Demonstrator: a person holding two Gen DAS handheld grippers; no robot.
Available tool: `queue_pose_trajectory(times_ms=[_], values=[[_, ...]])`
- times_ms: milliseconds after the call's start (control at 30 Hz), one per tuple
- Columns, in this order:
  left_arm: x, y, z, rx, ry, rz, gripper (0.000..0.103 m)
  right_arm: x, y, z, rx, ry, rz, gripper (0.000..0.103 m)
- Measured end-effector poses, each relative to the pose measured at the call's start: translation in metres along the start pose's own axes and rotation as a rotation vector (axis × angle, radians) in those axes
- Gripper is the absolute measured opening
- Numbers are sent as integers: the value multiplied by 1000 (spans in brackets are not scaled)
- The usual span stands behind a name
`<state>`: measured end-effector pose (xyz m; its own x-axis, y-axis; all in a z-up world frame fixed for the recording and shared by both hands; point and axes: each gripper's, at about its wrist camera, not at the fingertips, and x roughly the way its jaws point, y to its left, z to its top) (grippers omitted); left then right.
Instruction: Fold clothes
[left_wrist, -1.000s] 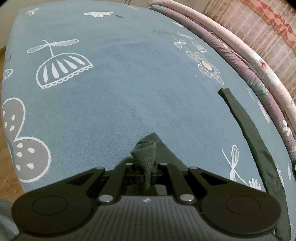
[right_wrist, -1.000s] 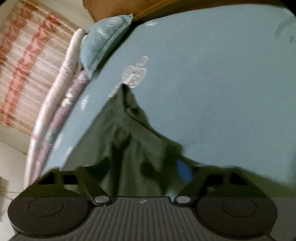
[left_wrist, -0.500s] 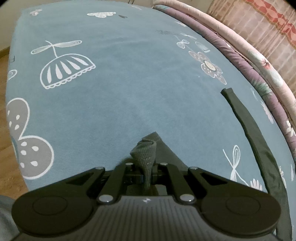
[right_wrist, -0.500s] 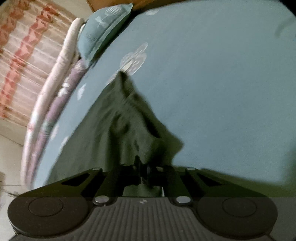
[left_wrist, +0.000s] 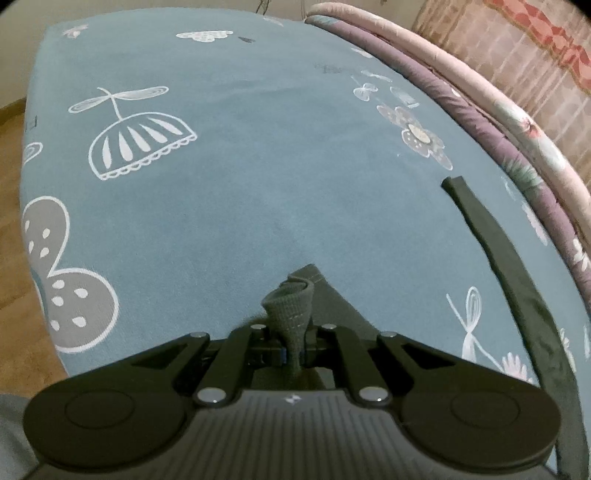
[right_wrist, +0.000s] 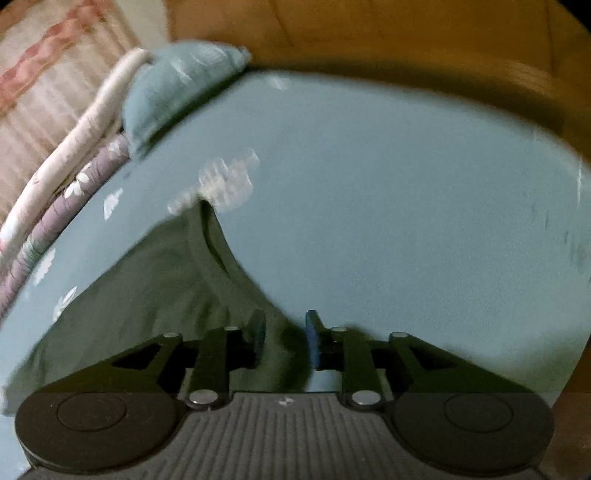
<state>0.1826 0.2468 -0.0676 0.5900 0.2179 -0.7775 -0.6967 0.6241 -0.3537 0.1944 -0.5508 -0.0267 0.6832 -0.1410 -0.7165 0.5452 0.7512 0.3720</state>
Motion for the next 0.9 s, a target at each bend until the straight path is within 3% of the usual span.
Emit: queue_pose_trajectory(times_ms=[67,167,300,367,433,600,733,900], values=[[-6,1,0,-4,-11,-7,5,-11,22,8,-99,-62,-8,35],[-17,5,1,-8,-30,-19,4,-10,62,17,-192,-96,56,47],[-25,15,3,-21,-41,-40,4,1,105,12,-276,-61,167,48],[-22,21,4,-29,-28,-46,14,7,120,4,-315,-29,191,49],[-21,26,9,-43,-33,-23,17,12,135,-3,-353,4,215,50],[-42,41,23,-52,-113,21,24,24,169,-19,-438,64,269,56],[-46,35,18,-39,-94,-75,34,28,192,-29,-475,104,322,57],[-22,8,-9,52,22,-212,37,33,221,-51,-556,181,386,64]])
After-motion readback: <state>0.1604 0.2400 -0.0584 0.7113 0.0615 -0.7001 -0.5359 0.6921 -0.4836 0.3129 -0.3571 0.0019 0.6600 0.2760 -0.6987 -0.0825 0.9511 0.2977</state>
